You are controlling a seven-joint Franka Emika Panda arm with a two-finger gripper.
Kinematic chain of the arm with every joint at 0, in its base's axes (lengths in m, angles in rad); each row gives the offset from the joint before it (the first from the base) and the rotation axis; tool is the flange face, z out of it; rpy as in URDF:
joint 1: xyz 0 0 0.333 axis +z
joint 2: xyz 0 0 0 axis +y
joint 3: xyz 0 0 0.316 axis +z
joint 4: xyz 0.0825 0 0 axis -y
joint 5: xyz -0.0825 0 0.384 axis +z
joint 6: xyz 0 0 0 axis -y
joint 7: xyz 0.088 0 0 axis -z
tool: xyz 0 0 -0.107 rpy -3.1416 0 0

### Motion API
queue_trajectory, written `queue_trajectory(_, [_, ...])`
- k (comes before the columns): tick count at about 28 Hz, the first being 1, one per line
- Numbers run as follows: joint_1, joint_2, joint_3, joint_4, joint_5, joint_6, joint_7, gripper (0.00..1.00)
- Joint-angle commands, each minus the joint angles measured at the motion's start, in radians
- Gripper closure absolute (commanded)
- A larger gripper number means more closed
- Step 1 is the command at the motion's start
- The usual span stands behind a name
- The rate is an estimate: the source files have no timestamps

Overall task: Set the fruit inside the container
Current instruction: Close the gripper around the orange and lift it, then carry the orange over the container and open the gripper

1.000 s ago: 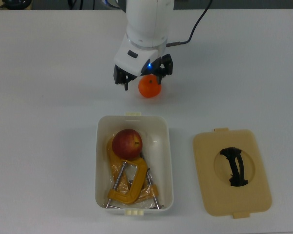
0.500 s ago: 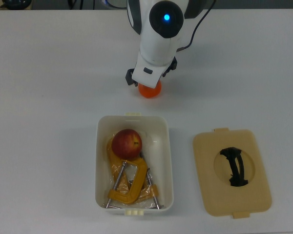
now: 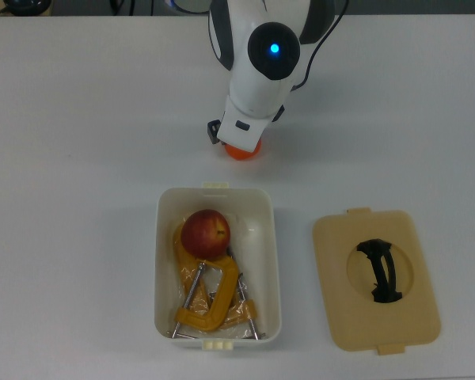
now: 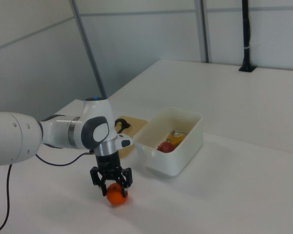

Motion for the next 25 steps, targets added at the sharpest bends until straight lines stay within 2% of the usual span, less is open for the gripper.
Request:
queue_trajectory(1, [0.009,-0.030,-0.008,0.024,-0.012,0.014,0.056,0.70])
queue_trajectory(6, [0.000,-0.082,-0.017,0.121,-0.012,-0.017,0.162,0.70])
queue_trajectory(7, [-0.003,-0.086,-0.022,0.168,-0.012,-0.049,0.171,0.70])
queue_trajectory(12, [-0.008,-0.091,-0.064,0.270,-0.010,-0.063,0.200,0.69])
queue_trajectory(16, [-0.012,-0.085,-0.075,0.285,-0.012,0.017,0.254,0.68])
queue_trajectory(17, [-0.020,-0.083,-0.077,0.281,-0.010,0.103,0.278,0.68])
queue_trajectory(20, [-0.040,-0.074,-0.077,0.270,-0.012,0.219,0.344,0.66])
queue_trajectory(22, [-0.044,-0.056,-0.077,0.265,-0.012,0.303,0.405,0.60])
queue_trajectory(25, [-0.049,-0.042,-0.077,0.262,-0.012,0.362,0.424,0.55])
